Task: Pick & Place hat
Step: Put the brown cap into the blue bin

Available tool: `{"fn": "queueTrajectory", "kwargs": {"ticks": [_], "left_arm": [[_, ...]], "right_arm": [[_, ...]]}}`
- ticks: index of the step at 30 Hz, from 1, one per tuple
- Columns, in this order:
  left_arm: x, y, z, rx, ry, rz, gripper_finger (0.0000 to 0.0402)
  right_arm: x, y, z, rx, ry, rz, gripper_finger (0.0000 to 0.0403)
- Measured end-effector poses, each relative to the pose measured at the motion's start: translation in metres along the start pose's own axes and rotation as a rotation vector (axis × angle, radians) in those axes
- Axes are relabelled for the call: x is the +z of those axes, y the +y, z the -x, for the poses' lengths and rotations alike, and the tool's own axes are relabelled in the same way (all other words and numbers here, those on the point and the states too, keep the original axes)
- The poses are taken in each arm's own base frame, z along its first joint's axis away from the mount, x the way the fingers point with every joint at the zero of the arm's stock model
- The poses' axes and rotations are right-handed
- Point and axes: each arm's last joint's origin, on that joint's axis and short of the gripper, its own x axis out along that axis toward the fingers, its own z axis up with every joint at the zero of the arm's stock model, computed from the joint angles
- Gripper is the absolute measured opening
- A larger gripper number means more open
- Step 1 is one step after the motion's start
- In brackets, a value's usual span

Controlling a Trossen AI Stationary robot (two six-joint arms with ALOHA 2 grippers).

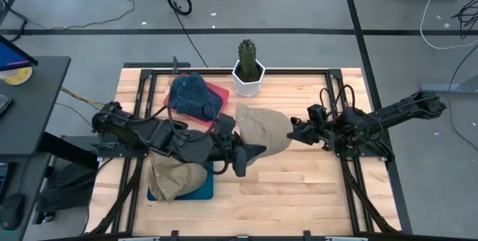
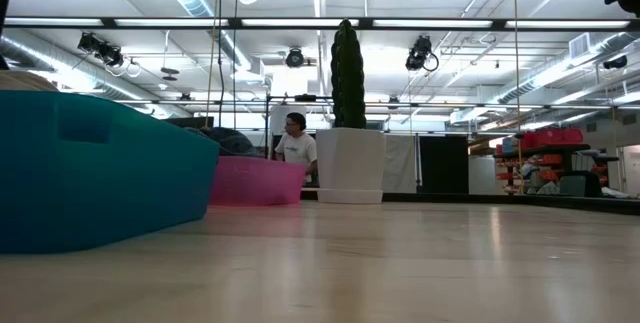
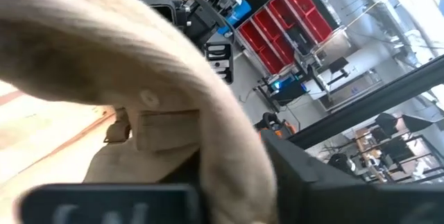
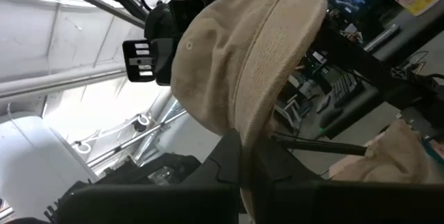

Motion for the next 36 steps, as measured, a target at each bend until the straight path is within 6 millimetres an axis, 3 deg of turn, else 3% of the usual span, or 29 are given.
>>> {"fn": "queueTrajectory", "kwargs": {"ticks": [4,8,20,24,29,36], "left_arm": [[-0.001,0.001,0.000,0.013,0.008,-0.031,0.0018],[-0.001,0.002,0.000,0.017,0.003,-0.055,0.0011],[-0.007,0.003,0.003,0.050,0.031,-0.082,0.0006],[-0.011,0.004,0.013,0.077,0.067,-0.078,0.0006],[-0.023,0.013,0.026,0.193,0.156,-0.127,0.0006],[-0.039,0.029,0.046,0.373,0.261,-0.174,0.0006]], "right_arm": [[0.000,0.000,0.000,0.000,0.000,0.005,0.0006],[0.000,0.000,0.000,0.017,0.019,-0.011,0.0028],[0.001,0.009,0.003,0.153,0.112,-0.119,0.0263],[0.001,0.008,0.004,0.189,0.211,-0.180,0.0318],[-0.001,0.003,0.006,0.191,0.351,-0.268,0.0345],[-0.013,-0.013,0.008,0.017,0.461,-0.346,0.0333]]}}
